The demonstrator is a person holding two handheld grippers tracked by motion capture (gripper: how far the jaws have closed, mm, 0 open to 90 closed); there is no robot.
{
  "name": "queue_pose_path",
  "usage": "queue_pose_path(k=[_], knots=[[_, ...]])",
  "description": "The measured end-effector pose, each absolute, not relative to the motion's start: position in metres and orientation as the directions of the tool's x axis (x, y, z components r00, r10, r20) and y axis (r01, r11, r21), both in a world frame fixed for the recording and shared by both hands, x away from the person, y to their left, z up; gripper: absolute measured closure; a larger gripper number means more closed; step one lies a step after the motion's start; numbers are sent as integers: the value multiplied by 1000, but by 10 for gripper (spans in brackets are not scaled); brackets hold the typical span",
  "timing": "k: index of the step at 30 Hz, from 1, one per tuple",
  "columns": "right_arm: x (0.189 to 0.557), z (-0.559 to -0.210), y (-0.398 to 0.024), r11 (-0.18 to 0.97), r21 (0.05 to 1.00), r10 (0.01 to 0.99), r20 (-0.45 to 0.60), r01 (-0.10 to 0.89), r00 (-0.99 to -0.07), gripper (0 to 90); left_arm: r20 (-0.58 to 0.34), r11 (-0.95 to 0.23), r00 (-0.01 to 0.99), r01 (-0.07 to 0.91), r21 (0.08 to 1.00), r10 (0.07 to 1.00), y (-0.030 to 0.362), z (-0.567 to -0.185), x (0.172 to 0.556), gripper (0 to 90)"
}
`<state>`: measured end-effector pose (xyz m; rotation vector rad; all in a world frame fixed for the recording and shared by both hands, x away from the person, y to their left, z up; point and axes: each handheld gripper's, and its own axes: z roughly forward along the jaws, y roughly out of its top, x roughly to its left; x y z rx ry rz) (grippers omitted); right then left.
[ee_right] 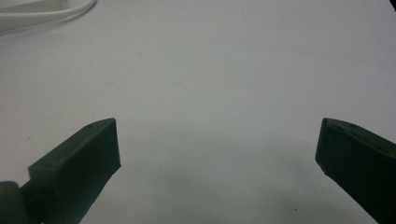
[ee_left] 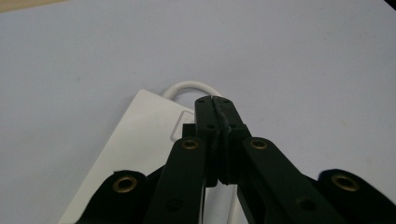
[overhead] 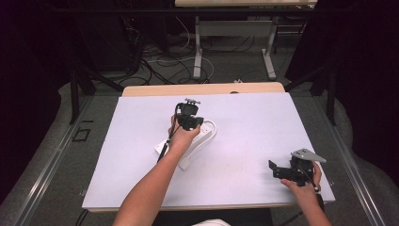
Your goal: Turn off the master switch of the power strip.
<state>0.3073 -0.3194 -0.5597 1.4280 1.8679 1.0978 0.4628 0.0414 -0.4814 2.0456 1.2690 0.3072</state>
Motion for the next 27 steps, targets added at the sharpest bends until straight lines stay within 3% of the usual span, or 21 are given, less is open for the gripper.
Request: queue_pose_path(k=[27], knots=[[308, -561, -320, 95, 852, 956, 66, 515, -285, 0, -144, -303, 473, 740, 600, 869, 23, -516, 480, 900]])
